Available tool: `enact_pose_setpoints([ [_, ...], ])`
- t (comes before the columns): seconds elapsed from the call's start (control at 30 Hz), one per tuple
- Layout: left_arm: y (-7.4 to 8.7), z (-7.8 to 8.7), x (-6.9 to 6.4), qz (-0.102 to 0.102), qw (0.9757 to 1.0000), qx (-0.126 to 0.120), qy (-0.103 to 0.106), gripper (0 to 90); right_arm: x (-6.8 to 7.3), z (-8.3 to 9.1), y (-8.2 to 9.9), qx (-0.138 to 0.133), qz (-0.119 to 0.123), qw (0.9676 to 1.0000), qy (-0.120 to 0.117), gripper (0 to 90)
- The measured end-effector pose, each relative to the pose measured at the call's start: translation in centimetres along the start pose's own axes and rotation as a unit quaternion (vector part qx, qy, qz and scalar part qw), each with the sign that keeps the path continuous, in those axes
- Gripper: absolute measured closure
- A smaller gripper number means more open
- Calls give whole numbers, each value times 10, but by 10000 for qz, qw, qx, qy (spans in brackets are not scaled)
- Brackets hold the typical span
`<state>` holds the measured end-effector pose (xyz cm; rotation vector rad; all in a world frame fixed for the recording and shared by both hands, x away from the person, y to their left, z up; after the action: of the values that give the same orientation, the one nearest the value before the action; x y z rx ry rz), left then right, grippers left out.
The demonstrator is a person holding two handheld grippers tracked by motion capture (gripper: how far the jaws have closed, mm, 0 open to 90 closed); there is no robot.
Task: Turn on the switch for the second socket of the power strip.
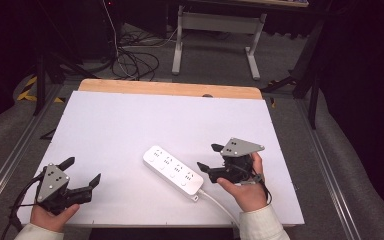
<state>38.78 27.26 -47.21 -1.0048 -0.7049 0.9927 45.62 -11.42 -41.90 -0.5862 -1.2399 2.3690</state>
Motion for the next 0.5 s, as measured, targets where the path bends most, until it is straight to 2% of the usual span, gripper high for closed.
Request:
enact_pose_setpoints([
  [0.3,0,0,0,31,10000,55,30,100,-18,8,24,148,-146,9998,78,233],
  [0.5,0,0,-1,24,10000,54,43,100,-24,9,37,178,-230,9995,80,223],
])
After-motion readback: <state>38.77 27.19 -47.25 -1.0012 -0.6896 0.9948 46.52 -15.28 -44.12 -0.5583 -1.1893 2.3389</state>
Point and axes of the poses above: each handheld gripper's, and its own axes: z roughly backward along the jaws, y roughly out of its underside, x roughly to its left, the point moved 6 cm from there along -z, roughly forward along the jaws, and after that the axes turned 6 degrees about z, right-handed, at the moved point
